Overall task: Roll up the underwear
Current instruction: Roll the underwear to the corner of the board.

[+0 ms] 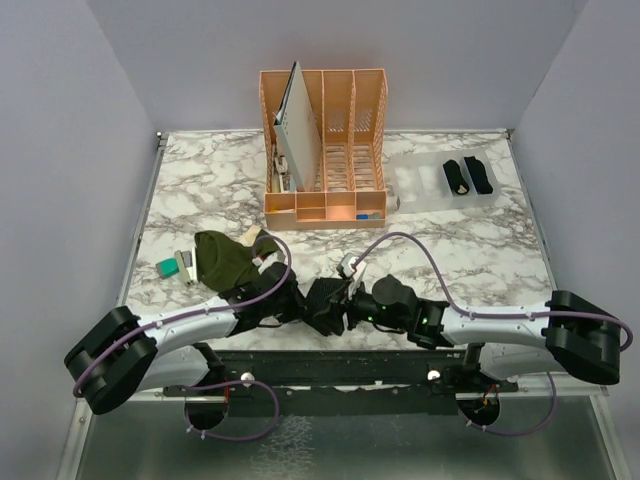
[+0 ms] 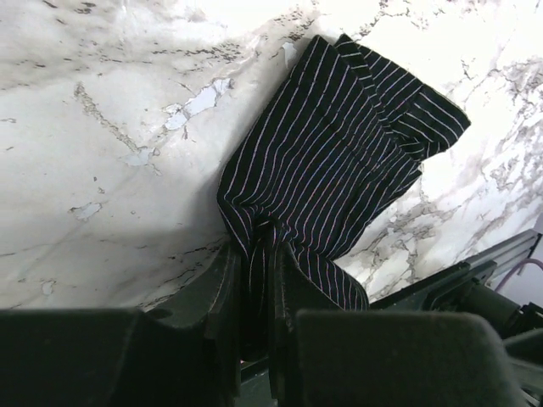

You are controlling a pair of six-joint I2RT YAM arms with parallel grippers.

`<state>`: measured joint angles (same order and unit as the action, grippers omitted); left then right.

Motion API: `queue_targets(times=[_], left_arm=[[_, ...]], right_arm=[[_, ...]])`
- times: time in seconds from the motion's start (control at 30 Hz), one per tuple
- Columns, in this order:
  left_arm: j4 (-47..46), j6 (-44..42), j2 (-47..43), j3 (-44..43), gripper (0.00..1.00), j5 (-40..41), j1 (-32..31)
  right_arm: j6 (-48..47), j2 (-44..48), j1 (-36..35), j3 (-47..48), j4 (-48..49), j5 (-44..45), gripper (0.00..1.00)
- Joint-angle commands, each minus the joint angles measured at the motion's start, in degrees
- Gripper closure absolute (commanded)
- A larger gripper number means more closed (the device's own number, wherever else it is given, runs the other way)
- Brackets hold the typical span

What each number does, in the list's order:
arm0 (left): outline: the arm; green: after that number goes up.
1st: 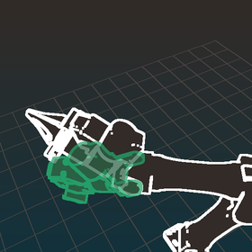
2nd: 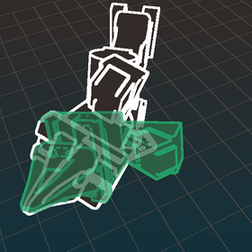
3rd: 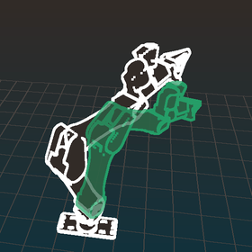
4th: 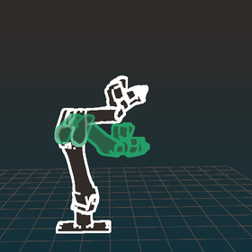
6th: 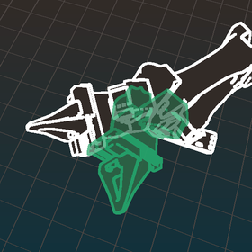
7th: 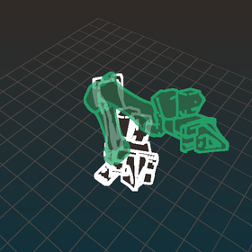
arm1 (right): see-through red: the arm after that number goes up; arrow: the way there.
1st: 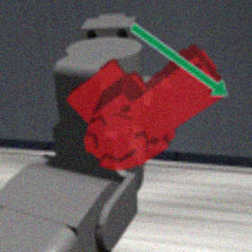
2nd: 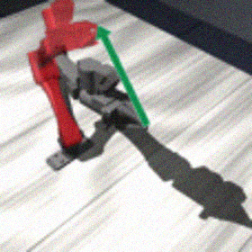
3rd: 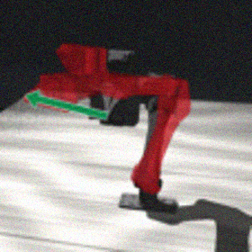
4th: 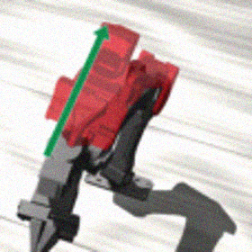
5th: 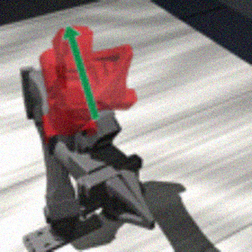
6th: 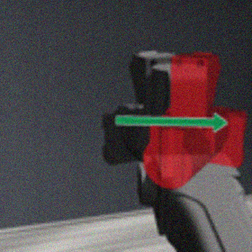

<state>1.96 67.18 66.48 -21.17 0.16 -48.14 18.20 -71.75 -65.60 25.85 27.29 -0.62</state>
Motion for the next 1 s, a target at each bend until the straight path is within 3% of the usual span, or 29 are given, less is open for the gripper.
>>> queue_targets(times=[0.0, 0.03, 0.13, 0.2, 0.27, 0.73, 0.97], left_arm=[[6.94, -2.54, 1.16, -2.36, 1.00, 3.96, -0.30], [7.01, -2.65, 1.40, -2.58, 1.00, 3.97, -0.29], [7.12, -2.75, 1.94, -3.01, 1.00, 4.04, -0.36], [7.22, -3.03, 2.13, -3.34, 1.00, 4.37, -0.30], [7.62, -3.04, 2.15, -3.67, 1.00, 4.93, -0.34], [13.28, -6.26, 7.13, -10.11, 1.00, 7.34, -0.34], [14.64, -8.83, 11.35, -13.00, 1.00, 5.34, -0.30]], right_arm=[[-3.00, 3.16, -1.02, 0.07, -0.60, 12.69, 0.40], [-0.85, 3.63, -1.02, -0.03, -0.56, 14.63, 0.40], [6.97, 4.17, -1.00, -0.60, -3.32, 20.04, 0.19], [6.37, 3.97, -0.96, -0.35, -5.46, 19.20, 0.15], [6.12, 3.56, -0.97, -0.65, -5.48, 18.40, 0.01], [-0.39, -1.42, -1.08, 0.13, -2.60, 12.85, 0.00], [-4.88, -3.20, -7.04, 0.20, -1.64, 24.58, 0.00]])
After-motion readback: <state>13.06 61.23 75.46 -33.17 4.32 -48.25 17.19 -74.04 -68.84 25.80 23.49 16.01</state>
